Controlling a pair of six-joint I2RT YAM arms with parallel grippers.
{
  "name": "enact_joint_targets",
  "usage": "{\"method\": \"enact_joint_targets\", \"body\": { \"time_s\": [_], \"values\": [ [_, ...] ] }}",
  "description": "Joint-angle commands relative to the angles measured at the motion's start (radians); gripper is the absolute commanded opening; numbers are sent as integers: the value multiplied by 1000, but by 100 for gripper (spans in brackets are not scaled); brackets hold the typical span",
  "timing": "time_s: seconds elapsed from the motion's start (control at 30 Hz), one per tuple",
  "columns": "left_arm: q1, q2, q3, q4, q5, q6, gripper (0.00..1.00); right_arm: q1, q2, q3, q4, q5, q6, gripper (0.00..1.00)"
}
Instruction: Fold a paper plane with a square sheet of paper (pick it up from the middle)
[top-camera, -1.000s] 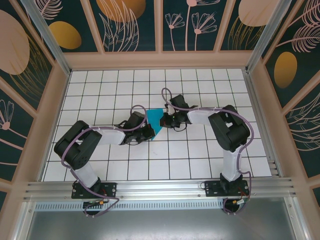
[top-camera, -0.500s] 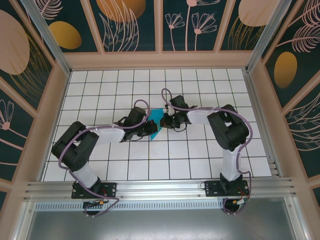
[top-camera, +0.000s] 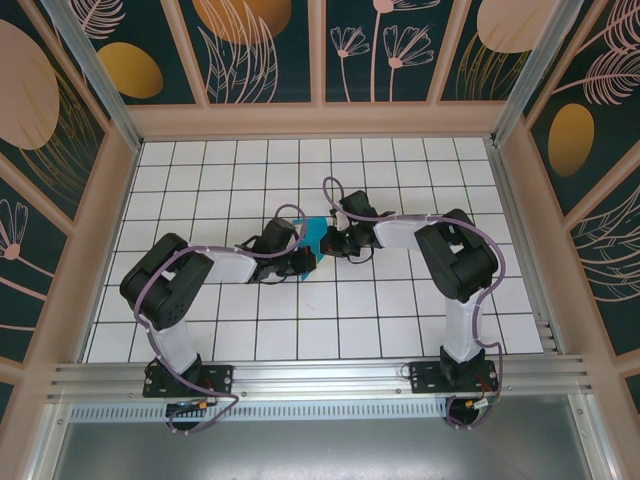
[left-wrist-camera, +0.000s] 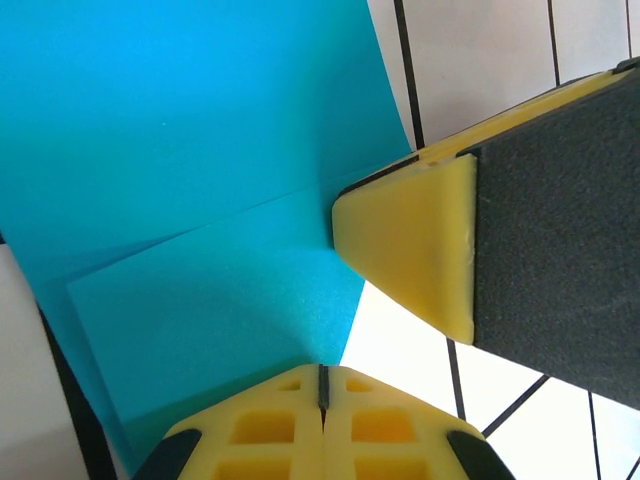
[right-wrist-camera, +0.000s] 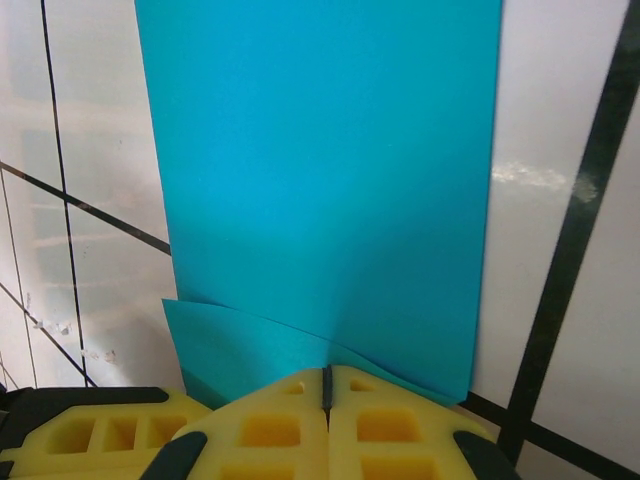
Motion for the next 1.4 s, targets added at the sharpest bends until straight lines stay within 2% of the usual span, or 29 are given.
{"method": "enact_joint_targets", "body": {
  "time_s": [0.0,0.23,0.43,0.73,1.0,1.17,1.37],
  "values": [
    [2,-12,-55,-21,22,33,0,-1,49,-30,-78,81,10,0],
    [1,-75,-140,-44,62,22,0,-4,83,-32,-114,126,20,0],
    [-4,-141,-166,-98,45,43,0,-4,89,-39,-118,133,27,0],
    [-22,-146,-147,-177,37,79,0,-3,82,-33,-136,144,30,0],
    [-22,-195,-95,-289,-24,129,0,-3,61,-27,-150,134,28,0],
    [-22,-244,-44,-235,-26,96,0,-2,23,-7,-125,86,26,0],
    [-22,-234,-37,-47,-117,-61,0,-9,-61,18,-12,-10,86,4]
  ]
}}
